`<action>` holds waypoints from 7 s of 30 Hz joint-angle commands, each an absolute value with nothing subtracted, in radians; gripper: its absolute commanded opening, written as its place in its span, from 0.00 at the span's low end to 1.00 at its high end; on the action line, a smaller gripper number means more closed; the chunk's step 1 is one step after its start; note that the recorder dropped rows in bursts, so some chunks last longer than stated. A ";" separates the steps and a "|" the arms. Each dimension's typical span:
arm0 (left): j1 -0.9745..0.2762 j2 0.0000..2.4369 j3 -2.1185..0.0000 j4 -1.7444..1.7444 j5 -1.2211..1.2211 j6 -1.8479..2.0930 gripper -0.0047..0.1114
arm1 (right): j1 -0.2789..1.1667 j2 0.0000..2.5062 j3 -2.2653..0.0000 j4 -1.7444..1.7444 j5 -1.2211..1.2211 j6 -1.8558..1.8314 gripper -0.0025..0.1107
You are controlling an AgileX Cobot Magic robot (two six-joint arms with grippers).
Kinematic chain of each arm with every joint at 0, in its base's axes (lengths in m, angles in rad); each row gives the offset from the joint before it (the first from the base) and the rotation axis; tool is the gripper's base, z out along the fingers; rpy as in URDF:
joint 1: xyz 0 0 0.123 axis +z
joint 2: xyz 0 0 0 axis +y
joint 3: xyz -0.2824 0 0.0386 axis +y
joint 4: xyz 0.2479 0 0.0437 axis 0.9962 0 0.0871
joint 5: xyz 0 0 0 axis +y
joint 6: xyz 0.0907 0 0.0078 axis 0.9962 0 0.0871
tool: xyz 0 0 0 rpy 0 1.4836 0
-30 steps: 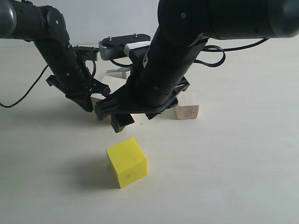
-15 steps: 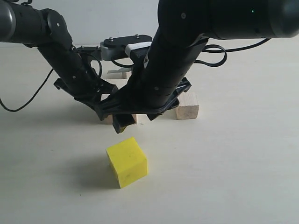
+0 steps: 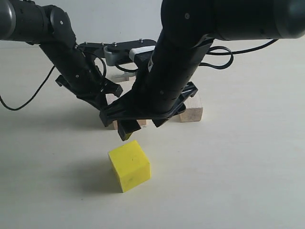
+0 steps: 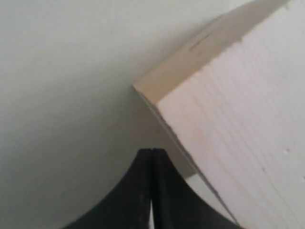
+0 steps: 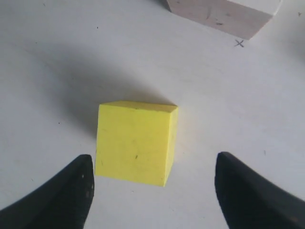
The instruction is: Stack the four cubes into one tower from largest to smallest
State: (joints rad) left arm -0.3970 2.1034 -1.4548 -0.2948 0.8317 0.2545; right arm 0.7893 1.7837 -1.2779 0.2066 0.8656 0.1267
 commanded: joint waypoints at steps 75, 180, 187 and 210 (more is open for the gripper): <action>-0.279 1.827 -1.347 -0.175 0.828 0.184 0.04 | 0.848 2.011 -1.333 0.284 0.863 0.133 0.69; -0.279 1.262 -1.269 -0.268 1.128 0.232 0.04 | 0.664 2.137 -1.982 0.124 1.221 -1.021 0.02; -0.279 1.262 -1.269 -0.268 1.123 0.232 0.04 | 0.664 2.177 -2.004 0.117 1.221 -1.021 0.02; -0.279 1.262 -1.269 -0.268 1.130 0.251 0.04 | 0.664 2.213 -2.071 0.097 1.221 -0.915 0.02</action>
State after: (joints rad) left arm -0.2797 1.2714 -1.2715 -0.2606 1.1277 0.2452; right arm 0.6616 2.2177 -2.0624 0.0975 1.2264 -0.9207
